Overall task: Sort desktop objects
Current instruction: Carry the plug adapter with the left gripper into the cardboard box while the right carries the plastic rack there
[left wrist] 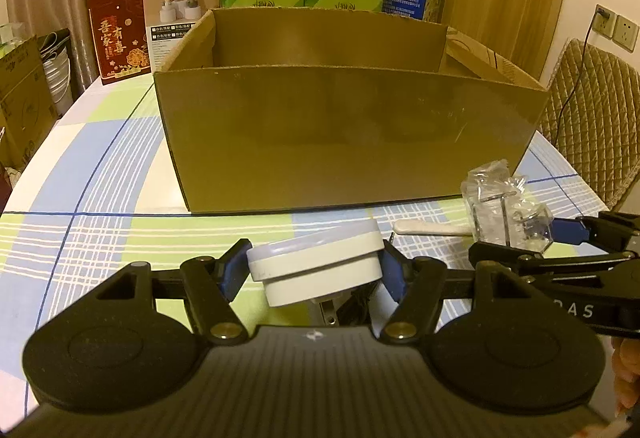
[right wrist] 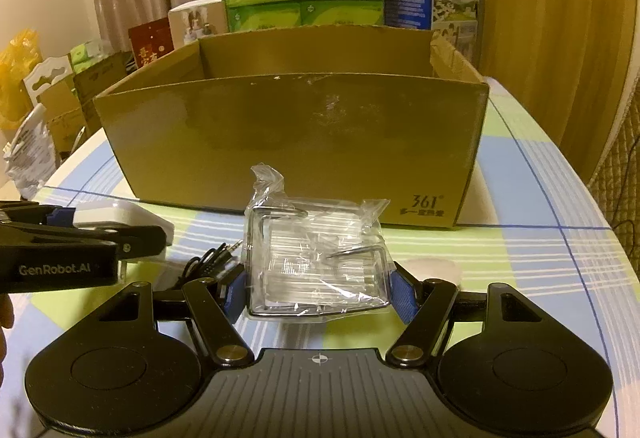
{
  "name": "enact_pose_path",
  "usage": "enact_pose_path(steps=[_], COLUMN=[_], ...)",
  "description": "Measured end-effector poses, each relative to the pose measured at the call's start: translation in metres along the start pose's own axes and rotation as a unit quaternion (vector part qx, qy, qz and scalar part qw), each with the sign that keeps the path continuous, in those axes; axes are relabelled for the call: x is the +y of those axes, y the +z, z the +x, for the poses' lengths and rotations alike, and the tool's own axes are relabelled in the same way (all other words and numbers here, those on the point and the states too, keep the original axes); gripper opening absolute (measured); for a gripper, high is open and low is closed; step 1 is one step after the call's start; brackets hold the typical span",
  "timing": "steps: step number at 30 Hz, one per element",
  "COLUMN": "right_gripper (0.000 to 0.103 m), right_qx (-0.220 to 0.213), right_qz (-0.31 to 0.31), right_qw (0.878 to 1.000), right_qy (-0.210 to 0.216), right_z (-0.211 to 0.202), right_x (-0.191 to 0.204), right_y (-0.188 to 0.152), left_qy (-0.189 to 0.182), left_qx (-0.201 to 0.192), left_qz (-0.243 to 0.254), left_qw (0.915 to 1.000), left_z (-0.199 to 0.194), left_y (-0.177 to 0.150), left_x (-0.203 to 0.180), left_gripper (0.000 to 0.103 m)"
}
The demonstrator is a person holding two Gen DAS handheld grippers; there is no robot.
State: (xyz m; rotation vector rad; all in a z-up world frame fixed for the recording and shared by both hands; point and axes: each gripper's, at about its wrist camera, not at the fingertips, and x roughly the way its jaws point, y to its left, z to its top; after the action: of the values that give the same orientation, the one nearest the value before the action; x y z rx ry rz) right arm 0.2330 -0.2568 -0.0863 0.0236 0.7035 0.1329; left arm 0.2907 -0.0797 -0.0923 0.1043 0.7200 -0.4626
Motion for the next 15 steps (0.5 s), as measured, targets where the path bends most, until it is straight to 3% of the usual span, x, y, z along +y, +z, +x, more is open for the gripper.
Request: enact_pose_path(steps=[15], right_gripper=[0.067], right_qx=[-0.022], right_qz=[0.014], right_qw=[1.0], right_qy=[-0.004], right_z=[-0.041], right_x=[-0.003], right_y=[0.006], left_qy=[-0.008], left_qx=[-0.023], left_qz=[-0.007], left_qw=[0.9997], left_z=[-0.032], left_y=[0.011], left_x=[0.0], left_gripper=[0.063])
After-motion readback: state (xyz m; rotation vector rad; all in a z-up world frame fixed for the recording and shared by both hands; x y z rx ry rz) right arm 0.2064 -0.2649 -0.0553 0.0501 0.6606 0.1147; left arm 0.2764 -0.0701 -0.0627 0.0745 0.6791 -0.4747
